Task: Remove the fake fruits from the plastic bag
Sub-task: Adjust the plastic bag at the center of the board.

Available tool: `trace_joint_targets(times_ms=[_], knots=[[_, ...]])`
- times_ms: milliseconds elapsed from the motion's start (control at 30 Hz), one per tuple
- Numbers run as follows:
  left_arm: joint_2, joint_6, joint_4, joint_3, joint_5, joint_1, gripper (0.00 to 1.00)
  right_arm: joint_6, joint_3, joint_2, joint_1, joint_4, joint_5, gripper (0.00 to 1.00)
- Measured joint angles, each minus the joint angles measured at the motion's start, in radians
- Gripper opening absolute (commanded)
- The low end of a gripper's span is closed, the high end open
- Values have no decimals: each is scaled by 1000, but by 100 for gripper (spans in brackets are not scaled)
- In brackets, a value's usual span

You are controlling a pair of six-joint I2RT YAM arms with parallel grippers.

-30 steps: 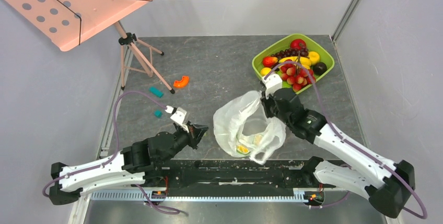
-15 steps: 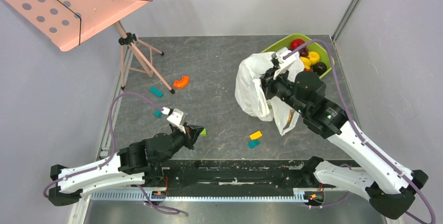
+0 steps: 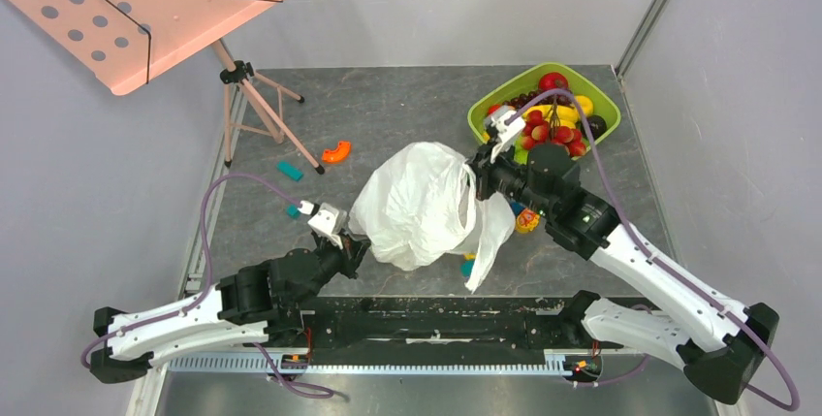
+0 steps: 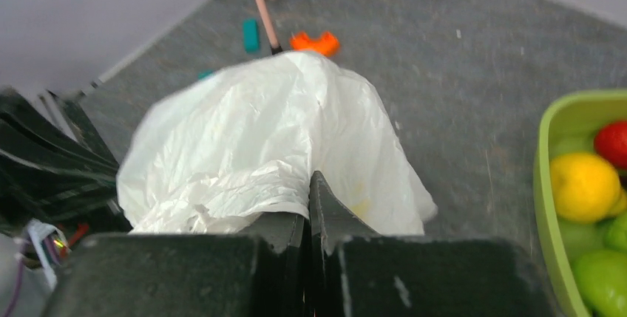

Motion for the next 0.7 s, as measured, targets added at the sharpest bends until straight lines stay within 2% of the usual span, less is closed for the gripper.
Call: trace_joint_targets(times_ms=[33,67,133,167,233,367,467,567,700], knots=[[0,0,-3,-2,0,0,2,-2,-49,-11,0,10,12,2],[-2,0,-6,-5,0,0,2,-4,-89,-16,0,13,21,10],[-4,0,-10,-12,-1,0,2,-8,-171,-21,0,25,35,37],[-4,0,-11,-15,0,0,2,-5,-203,-21,0,22,42,47],[-4,0,-14,-20,-1,0,2,-7,-255,-21,0,12,50,53],[-4,-2,-14,-23,-8,0,2,-12,-298,-45,0,4,65,58],[-6,-10,-18,-23,-31,0,2,-6,-303,-105,0,3,66,59],[-8,-15,-20,-23,-70,2,2,-3,-304,-182,0,3,45,53],[13,-14,-15,-17,-98,32,2,5,-323,-272,0,3,-44,39]])
